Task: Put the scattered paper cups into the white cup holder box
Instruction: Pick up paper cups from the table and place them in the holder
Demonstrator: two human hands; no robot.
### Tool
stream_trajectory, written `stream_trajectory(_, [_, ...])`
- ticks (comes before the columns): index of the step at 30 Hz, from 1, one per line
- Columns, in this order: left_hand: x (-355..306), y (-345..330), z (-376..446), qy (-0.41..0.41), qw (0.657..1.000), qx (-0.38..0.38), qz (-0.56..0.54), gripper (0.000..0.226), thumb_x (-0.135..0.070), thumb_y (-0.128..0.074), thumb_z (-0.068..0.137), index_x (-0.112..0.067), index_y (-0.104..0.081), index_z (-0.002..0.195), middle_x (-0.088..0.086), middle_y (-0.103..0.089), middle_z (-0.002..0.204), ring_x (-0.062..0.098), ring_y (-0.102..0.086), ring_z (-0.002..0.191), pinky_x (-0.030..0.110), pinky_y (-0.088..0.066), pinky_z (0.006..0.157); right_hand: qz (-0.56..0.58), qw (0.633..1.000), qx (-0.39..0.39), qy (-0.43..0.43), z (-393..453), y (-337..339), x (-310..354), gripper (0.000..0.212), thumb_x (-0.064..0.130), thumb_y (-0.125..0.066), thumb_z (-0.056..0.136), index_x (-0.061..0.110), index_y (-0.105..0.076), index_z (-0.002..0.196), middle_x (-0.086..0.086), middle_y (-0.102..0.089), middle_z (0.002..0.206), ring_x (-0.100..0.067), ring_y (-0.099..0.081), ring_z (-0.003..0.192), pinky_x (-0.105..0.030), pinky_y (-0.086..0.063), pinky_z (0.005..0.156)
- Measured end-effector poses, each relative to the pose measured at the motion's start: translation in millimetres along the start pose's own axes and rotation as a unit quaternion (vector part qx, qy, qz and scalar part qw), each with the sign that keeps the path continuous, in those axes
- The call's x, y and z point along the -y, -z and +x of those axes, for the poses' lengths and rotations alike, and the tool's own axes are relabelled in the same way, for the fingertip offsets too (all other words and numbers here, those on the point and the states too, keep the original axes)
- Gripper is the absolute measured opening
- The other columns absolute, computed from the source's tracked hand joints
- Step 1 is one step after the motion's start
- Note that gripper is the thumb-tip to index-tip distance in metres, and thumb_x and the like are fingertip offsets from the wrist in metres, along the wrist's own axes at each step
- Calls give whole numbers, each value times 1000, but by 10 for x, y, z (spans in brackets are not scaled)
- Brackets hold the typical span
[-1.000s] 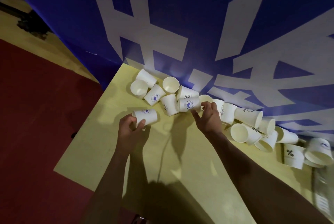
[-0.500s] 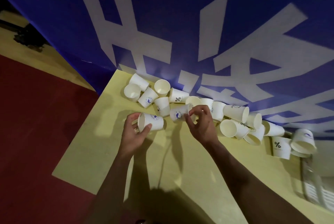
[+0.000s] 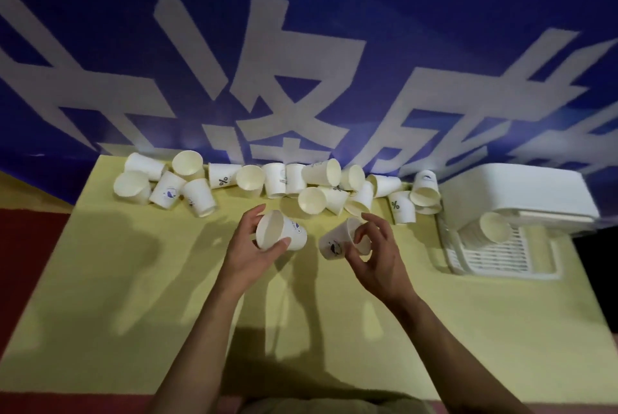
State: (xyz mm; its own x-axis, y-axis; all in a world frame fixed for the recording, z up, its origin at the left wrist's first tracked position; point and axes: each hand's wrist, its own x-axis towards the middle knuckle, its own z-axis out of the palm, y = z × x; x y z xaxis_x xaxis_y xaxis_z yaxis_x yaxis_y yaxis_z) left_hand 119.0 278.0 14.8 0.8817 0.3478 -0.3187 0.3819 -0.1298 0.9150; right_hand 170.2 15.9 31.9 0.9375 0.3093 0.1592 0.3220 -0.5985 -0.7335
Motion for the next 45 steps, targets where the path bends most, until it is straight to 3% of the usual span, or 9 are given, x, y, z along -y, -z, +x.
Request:
stream_trajectory(4, [-141,-675,-298,-24,998,40,49,70,-40,-89,72,-47,-52,131,-20,-57,129,5,-55,117,37,-53,96,15,999,2,-45,-367,498,-405,45,24,-77,90,13,-52,126,1,-54,122,-17,-55,108,-32,-51,88])
stream_trajectory(9, [-313,-1523,-736,-40,995,47,75,65,-43,-88,73,-51,-54,127,-23,-52,130,2,-51,121,36,-49,102,48,997,21,-62,-736,1187,-806,64,45,-69,91,22,-47,146,4,-49,130,-11,-54,118,-20,-47,98])
stream_trajectory(14, [-477,-2370,-1089,-30,994,60,89,68,-49,-87,70,-53,-52,129,-26,-50,131,3,-50,123,39,-52,101,61,995,28,-69,-1112,1810,-1354,61,53,-66,88,32,-51,143,6,-40,127,-9,-54,115,-35,-57,93])
stream_trajectory(19, [-658,-3268,-1252,-62,987,71,127,68,-45,-87,73,-50,-52,130,-26,-52,133,4,-51,124,30,-49,99,62,995,5,-83,-1399,2465,-1980,57,56,-67,86,32,-53,136,5,-38,129,-12,-55,114,-34,-56,93])
stream_trajectory(24, [-987,-4211,-1429,-134,969,113,173,64,-39,-83,77,-45,-49,131,-29,-47,128,-6,-47,117,14,-43,91,60,992,-30,-106,-1583,3169,-2470,56,51,-68,86,30,-52,136,8,-44,129,-2,-53,117,-31,-56,92])
stream_trajectory(28, [-1159,-4857,-1399,-205,952,130,186,62,-23,-81,81,-33,-51,134,-19,-49,130,-4,-47,124,12,-37,102,48,989,-62,-129,-1600,3564,-2799,58,34,-77,87,27,-51,138,8,-44,129,-4,-53,118,-35,-56,95])
stream_trajectory(36, [-1086,-5501,-1052,-227,939,109,235,66,-7,-74,81,-24,-50,140,-12,-45,133,8,-45,130,24,-38,111,47,987,-63,-138,-1441,3848,-3197,59,26,-78,88,28,-49,139,9,-43,131,-6,-53,118,-36,-57,92])
stream_trajectory(40, [-962,-5668,-891,-216,925,118,290,69,-14,-75,84,-26,-46,146,-7,-43,136,12,-41,131,31,-40,111,50,988,-51,-140,-1317,3897,-3347,59,25,-77,89,29,-48,140,11,-42,132,-8,-55,117,-36,-59,90])
stream_trajectory(45, [-910,-5815,-744,-155,939,97,292,73,-19,-75,88,-34,-38,149,-7,-37,137,14,-42,131,32,-43,106,53,989,-38,-135,-1177,3924,-3475,58,23,-76,90,26,-48,141,8,-44,131,-8,-55,118,-35,-58,91])
